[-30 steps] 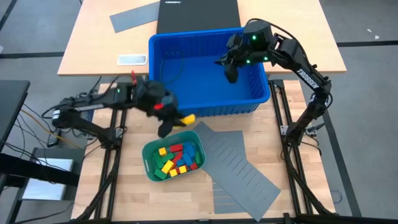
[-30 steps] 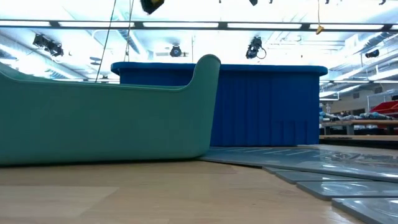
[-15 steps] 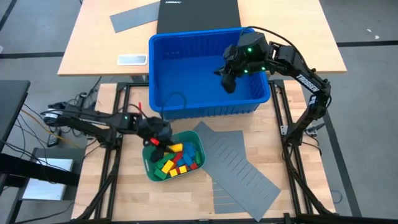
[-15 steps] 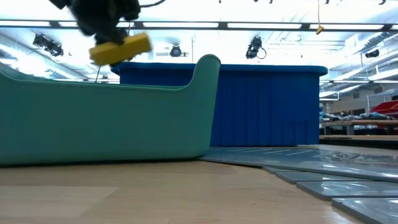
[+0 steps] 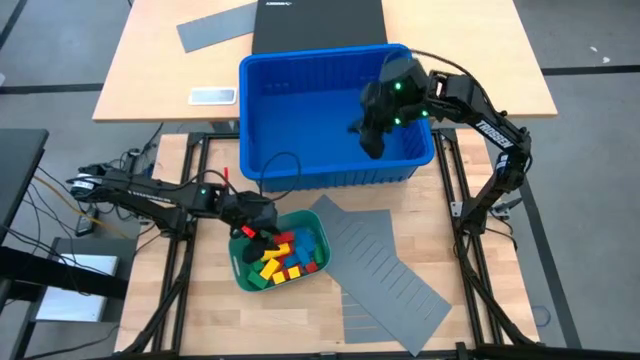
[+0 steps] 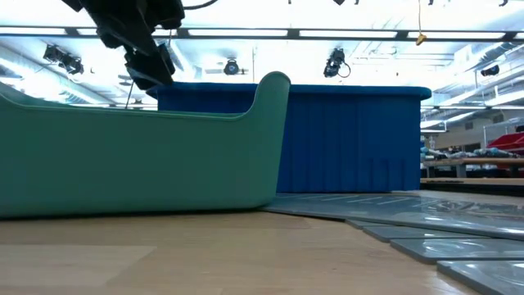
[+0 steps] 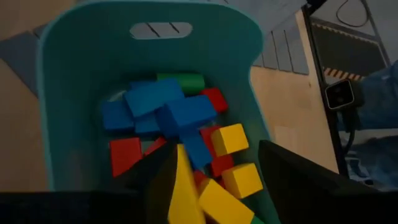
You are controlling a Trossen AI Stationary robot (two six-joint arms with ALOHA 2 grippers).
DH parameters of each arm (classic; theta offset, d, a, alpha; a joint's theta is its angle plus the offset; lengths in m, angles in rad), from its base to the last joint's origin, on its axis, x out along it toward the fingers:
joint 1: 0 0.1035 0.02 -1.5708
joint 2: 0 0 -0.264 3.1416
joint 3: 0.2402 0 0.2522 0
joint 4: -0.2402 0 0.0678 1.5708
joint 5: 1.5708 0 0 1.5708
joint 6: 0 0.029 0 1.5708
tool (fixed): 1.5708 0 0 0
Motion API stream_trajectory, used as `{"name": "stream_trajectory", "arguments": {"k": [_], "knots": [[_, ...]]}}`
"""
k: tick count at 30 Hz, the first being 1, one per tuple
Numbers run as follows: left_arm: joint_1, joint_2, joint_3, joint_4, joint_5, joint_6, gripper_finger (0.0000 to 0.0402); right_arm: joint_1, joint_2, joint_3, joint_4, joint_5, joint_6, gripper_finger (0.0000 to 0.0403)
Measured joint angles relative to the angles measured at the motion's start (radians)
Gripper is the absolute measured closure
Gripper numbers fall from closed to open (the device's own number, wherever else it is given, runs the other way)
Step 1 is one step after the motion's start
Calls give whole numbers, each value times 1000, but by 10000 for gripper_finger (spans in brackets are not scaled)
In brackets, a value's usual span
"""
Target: Sort Items/Unsort Items
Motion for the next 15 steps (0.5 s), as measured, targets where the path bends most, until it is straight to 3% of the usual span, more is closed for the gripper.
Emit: {"name": "stream_trajectory", "arguments": {"k": [7,12,15], "knots": [[0,0,72,-71,-3,-2,215,141,1,-121,-137,-128,-41,403],[-20,-7,135,-211,86,-1,285,282,2,-362,-106,-182,-82,403],[-60,-26,150,-274,112,-2,332,344,2,-511,13,-221,-72,403]]}}
